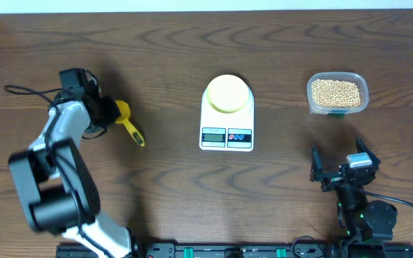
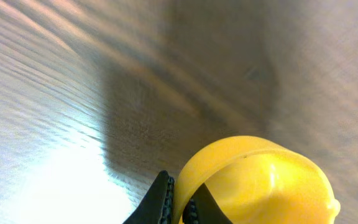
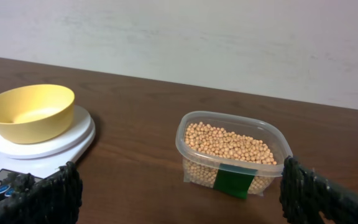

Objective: Scoop item into bowl and weigh 50g on scale
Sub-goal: 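Lift the yellow scoop with the left gripper toward the scale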

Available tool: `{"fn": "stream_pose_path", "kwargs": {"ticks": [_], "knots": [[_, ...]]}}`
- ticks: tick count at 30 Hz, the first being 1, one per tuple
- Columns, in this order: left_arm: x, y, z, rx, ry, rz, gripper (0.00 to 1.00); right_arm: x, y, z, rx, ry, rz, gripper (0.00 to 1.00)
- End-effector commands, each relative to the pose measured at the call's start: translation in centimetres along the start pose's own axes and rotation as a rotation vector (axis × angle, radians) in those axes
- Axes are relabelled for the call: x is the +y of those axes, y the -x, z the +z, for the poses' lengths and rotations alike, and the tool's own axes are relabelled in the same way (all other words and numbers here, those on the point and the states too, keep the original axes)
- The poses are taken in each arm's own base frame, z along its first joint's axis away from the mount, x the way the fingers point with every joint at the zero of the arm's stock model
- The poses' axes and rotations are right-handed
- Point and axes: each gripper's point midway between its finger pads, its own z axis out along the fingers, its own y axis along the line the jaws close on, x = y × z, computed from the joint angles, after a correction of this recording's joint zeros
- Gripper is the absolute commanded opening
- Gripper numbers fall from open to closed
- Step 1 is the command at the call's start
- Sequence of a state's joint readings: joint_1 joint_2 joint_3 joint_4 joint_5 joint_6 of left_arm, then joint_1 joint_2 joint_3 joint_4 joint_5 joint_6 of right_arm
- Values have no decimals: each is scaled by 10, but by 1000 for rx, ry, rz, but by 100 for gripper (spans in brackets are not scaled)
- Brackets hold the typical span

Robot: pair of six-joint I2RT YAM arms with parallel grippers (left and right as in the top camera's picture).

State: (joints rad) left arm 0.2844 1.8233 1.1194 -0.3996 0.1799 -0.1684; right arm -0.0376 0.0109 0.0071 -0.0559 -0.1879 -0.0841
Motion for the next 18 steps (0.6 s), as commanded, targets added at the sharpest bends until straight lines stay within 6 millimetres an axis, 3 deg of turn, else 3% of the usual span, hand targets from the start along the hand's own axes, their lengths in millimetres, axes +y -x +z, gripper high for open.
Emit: {"fn": "stream_pose_path", "kwargs": {"ticks": [1,9,13,18], "knots": [[-18,41,-66,-209,-66,-166,7,3,0,0,-1,15,11,99],[-72,77,-155,-482,-243,-178,7,3,0,0,-1,15,11,99],[-101,84,-174,-544,-330,-176,7,3,0,0,-1,15,11,99],[-127,84,-177,-561,-387,-152,8,3,0,0,-1,15,11,99]]}}
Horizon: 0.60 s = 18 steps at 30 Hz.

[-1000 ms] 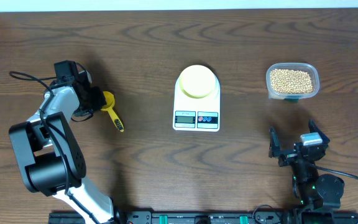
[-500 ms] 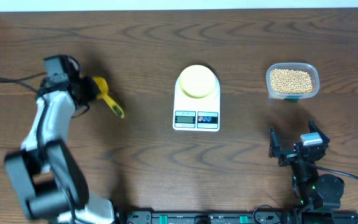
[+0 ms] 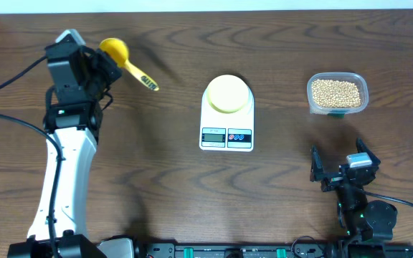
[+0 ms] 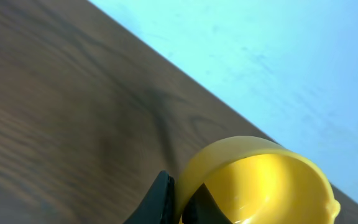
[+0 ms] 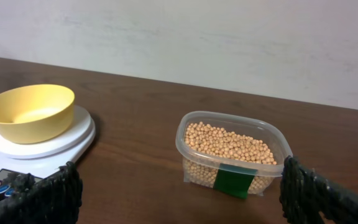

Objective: Scoop item into bowl and weigh 50g on scale
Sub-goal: 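Lift the yellow scoop with the left gripper toward the scale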

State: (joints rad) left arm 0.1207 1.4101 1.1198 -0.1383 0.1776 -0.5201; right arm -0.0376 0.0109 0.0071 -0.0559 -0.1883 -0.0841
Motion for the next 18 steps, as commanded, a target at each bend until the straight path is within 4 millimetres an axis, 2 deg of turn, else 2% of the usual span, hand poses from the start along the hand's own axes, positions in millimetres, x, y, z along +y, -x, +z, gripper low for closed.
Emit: {"fn": "stream_pose_path", "kwargs": {"ticks": [1,10,16,18], "knots": [[-14,-2,2,-8,-29,-26,7,3,0,0,-1,15,12,99],[-30,-12,6,15,-63,-123,8,3,0,0,-1,15,11,99],[-25,-19,6,44,-39,-309,8,3,0,0,-1,15,11,99],[-24,-21,6,51,-32,-323,8,3,0,0,-1,15,11,99]]}}
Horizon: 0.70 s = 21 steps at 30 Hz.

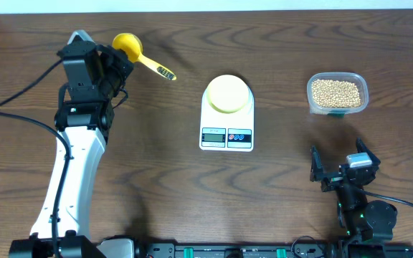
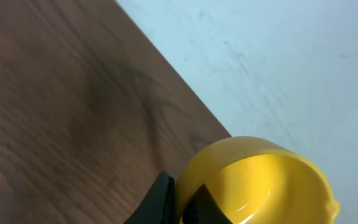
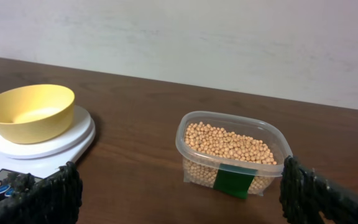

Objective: Scoop item into bowl and weigh 50g on scale
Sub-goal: 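Lift the yellow scoop with the left gripper toward the scale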

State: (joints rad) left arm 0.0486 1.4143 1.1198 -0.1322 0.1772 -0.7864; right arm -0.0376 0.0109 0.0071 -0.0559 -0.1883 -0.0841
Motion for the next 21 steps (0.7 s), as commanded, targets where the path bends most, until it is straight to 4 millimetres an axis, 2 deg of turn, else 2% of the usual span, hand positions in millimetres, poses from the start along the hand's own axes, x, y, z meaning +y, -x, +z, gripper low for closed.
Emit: {"fn": "stream_pose_path", "kwargs": {"ticks": [1,9,18,21], "knots": [[2,-1,3,4,11,-92,8,3,0,0,-1,15,11,99],[5,-5,3,16,26,-165,7,3,0,0,-1,15,11,99],[-3,-17,4,43,14,-175,8,2,0,0,-3,10,7,99],[-6,-23,4,58,13,-168,8,4,6,0,-27,19,4,99]]}}
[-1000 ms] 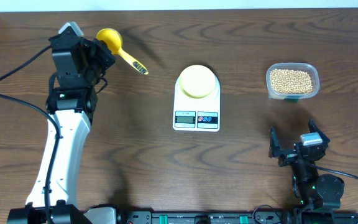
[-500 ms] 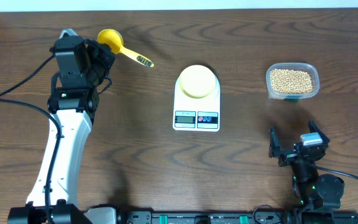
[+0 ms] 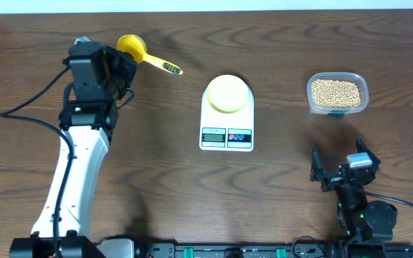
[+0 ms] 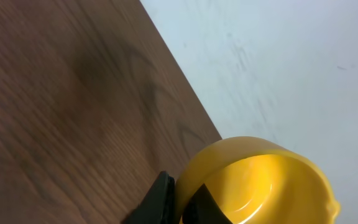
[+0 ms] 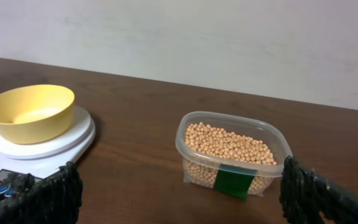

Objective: Scoop item into bowl and weigh 50g on scale
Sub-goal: 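Lift the yellow scoop with the left gripper toward the scale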

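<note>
My left gripper (image 3: 122, 61) is shut on the rim of a yellow scoop (image 3: 131, 46), lifted above the table's far left; its handle (image 3: 162, 65) points right toward the scale. The scoop's empty cup (image 4: 260, 186) fills the lower left wrist view beside a black finger (image 4: 160, 199). A yellow bowl (image 3: 228, 93) sits on the white scale (image 3: 226, 135) at the centre. A clear tub of beans (image 3: 337, 94) stands at the right. My right gripper (image 3: 341, 170) rests open near the front right, its fingers (image 5: 48, 196) framing the tub of beans (image 5: 232, 152).
The scale's display and buttons (image 3: 226, 136) face the front edge. A black cable (image 3: 27, 107) trails from the left arm over the table's left side. The bowl on the scale (image 5: 28, 112) appears at left in the right wrist view.
My left gripper has shifted slightly right and toward the back with the scoop; the handle now points further right. The right arm has not moved.
At first my left gripper was low at the table's left, shut on the scoop near the surface. Then it held the scoop raised at the far left back. It then stood a little further right, and further right again now. The right gripper stayed open and still throughout.
</note>
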Available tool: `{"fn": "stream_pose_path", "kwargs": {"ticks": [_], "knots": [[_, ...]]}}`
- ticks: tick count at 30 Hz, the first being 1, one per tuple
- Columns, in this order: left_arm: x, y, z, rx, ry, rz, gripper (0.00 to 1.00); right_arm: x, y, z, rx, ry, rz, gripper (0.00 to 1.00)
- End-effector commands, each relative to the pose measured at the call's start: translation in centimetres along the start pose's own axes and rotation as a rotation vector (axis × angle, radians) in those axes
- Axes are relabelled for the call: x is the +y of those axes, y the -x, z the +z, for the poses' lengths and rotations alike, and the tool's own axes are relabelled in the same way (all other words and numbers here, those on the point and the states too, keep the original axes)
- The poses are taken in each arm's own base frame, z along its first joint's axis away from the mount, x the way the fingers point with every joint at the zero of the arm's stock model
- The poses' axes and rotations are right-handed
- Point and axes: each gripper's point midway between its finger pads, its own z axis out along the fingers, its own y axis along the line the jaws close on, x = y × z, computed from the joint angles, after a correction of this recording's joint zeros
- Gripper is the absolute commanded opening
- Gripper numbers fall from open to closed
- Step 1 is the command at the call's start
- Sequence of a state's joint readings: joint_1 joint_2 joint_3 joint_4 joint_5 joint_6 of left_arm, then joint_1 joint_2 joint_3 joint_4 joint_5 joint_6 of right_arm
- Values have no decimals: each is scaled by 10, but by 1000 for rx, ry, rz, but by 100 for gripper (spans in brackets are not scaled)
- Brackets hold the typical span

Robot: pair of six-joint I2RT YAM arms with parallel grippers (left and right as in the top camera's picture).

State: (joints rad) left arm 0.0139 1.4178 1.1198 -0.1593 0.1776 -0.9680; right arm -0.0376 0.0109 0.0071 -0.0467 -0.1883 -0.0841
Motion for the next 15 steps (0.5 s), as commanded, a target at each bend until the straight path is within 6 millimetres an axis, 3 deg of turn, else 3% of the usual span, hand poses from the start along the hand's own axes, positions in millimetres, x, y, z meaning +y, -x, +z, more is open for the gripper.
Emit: {"fn": "stream_pose_path", "kwargs": {"ticks": [1,7,10,15], "knots": [[-1,-8,2,19,8,1,8,5,7,0,-30,28,3,99],[-5,-19,3,43,3,13,8,5,9,0,-38,30,2,99],[-6,-29,3,65,6,36,8,6,20,-1,-85,33,30,99],[-7,-35,3,80,8,49,8,36,41,-7,-164,212,7,99]]}}
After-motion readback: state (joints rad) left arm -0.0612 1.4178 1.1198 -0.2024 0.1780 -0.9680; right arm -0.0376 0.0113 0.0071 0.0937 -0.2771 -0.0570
